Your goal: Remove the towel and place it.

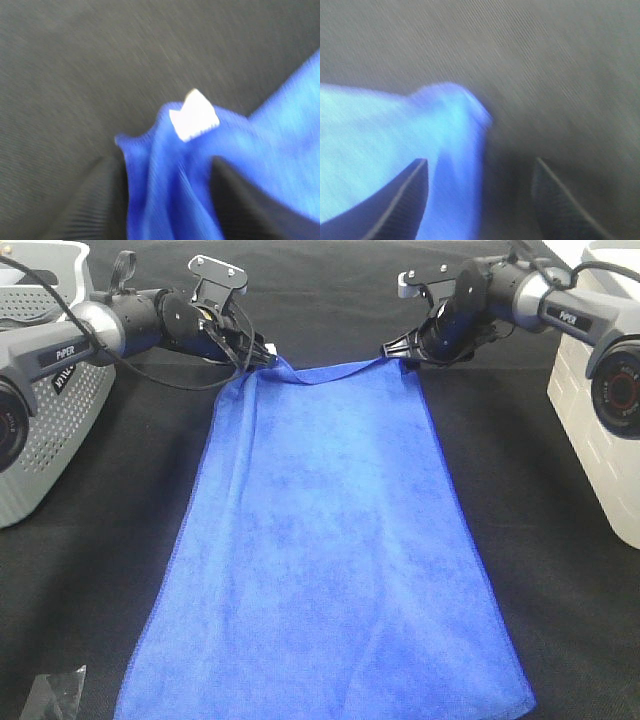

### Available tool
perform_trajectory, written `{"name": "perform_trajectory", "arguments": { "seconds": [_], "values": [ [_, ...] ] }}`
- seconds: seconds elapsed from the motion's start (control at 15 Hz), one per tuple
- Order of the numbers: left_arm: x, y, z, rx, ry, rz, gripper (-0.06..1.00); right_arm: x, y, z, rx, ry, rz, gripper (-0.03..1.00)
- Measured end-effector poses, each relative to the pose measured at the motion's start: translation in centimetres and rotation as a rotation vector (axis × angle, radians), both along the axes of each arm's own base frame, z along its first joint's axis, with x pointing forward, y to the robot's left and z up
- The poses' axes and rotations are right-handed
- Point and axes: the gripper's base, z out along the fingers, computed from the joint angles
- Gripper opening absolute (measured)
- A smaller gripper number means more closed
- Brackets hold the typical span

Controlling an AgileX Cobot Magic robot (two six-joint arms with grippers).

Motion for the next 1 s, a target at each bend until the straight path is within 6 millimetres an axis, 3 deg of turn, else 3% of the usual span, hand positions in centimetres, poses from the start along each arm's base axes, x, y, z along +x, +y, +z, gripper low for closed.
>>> {"name": "perform_trajectory", "arguments": {
  "seconds": [0.27,0.6,1.0],
  "values": [
    [0.1,0.3,0.4,-0.024,0.004,0.048,0.68,0.0,-0.1,3.2,-0.013,-0.049,0.014,0.62],
    [0.5,1.0,2.4,-0.205,0.094,0.181,0.68,-1.2,0.2,2.9,0.045,0.107,-0.004,0.59],
    [0.7,1.9,1.7,-0.245,0.117,0.22,0.64,-2.3,0.5,5.6,0.103,0.181,-0.002,0.59]
  ]
}}
